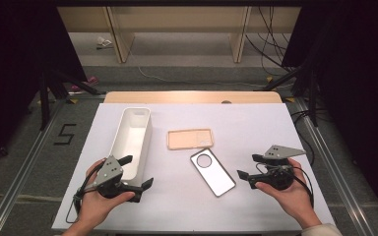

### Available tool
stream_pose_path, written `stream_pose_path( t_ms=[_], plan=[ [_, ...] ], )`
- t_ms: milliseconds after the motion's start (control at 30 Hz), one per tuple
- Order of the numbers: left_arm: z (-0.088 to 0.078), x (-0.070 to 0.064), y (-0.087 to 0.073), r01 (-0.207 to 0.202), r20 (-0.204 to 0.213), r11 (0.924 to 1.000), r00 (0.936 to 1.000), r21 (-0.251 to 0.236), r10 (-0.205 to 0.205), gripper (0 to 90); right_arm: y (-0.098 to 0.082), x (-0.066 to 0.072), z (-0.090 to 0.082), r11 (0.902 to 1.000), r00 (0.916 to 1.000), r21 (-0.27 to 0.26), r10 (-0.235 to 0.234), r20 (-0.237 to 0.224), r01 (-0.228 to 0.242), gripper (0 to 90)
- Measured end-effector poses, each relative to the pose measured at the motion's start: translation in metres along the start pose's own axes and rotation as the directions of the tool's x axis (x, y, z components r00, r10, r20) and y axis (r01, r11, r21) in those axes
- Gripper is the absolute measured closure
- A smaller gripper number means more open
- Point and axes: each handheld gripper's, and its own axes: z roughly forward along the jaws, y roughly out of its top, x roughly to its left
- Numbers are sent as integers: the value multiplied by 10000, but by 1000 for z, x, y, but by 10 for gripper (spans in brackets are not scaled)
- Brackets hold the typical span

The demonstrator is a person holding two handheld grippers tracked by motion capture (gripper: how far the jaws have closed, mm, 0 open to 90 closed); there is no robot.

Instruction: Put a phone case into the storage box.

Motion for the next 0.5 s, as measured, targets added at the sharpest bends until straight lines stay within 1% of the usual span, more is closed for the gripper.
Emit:
stream_pose_path(
  t_ms=[167,233,267,300,333,367,400,433,467,500],
  plan=[
    [0,0,0,-7,10,10000,10000,-4,7,0,0,0,1,9999,9999,137,46,91,-47,202],
    [0,0,0,-5,10,10000,10000,-5,5,0,-1,0,2,9997,9999,221,48,126,-51,219],
    [0,0,0,-4,8,10000,10000,-1,4,0,-1,0,2,9994,9998,324,94,171,-100,258],
    [0,0,0,-4,8,10000,10000,2,4,0,-1,-1,3,9992,9999,390,110,109,-114,296],
    [0,0,0,-5,11,10000,10000,-4,5,0,-1,-1,4,9986,9998,483,191,42,-193,382],
    [0,0,0,-10,18,10000,10000,-8,10,0,-1,-2,6,9977,9997,643,218,104,-224,469],
    [1,0,0,-21,24,10000,10000,-6,21,0,-1,-2,9,9961,9997,872,149,197,-166,560],
    [1,-1,0,-31,40,10000,10000,-12,31,0,-1,-2,11,9943,9998,1047,163,148,-178,628],
    [1,-1,0,-51,42,10000,10000,1,51,0,1,-3,15,9905,9998,1369,145,139,-163,735],
    [1,-1,0,-49,39,10000,10000,7,49,1,2,-2,18,9869,9997,1608,108,218,-142,785]
  ],
)
